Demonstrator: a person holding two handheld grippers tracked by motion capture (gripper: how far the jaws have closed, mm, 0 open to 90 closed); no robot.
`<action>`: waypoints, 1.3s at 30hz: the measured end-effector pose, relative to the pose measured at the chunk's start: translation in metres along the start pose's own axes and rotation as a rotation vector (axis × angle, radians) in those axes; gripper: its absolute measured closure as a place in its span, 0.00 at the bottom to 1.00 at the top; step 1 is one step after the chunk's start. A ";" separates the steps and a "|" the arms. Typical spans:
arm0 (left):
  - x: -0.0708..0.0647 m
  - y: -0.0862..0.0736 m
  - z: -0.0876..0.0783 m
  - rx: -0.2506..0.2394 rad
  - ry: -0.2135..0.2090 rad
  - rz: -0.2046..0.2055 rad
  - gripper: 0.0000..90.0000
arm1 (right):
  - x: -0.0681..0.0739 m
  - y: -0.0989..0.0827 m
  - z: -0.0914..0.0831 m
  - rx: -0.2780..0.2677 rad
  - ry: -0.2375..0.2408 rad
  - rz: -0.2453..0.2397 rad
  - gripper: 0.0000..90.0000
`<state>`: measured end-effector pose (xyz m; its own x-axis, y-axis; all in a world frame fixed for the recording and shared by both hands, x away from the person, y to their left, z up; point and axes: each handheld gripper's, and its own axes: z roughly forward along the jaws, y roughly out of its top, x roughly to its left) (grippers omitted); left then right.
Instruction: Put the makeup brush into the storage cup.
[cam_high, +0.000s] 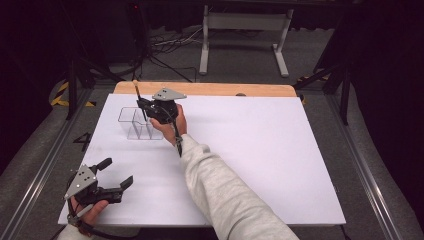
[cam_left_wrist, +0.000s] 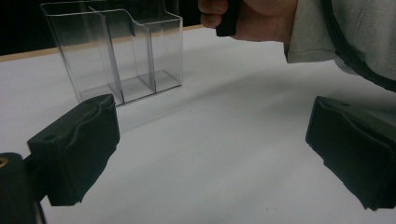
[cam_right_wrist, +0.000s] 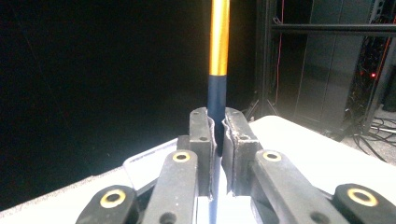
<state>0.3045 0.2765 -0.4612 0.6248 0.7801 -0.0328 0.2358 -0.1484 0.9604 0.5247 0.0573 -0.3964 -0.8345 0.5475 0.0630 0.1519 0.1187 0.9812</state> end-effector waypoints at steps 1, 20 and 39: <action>0.000 0.000 0.000 -0.001 -0.001 -0.001 0.04 | 0.000 -0.001 0.001 -0.001 0.002 0.002 0.93; -0.001 0.001 0.000 0.000 -0.004 -0.003 0.04 | 0.002 -0.019 -0.004 0.054 -0.009 -0.008 0.93; -0.002 0.002 0.004 0.009 0.003 0.012 0.04 | 0.004 -0.009 -0.033 0.035 -0.050 -0.058 0.75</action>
<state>0.3067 0.2722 -0.4605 0.6254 0.7800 -0.0208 0.2353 -0.1631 0.9581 0.5020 0.0309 -0.3988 -0.8152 0.5791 -0.0036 0.1234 0.1797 0.9760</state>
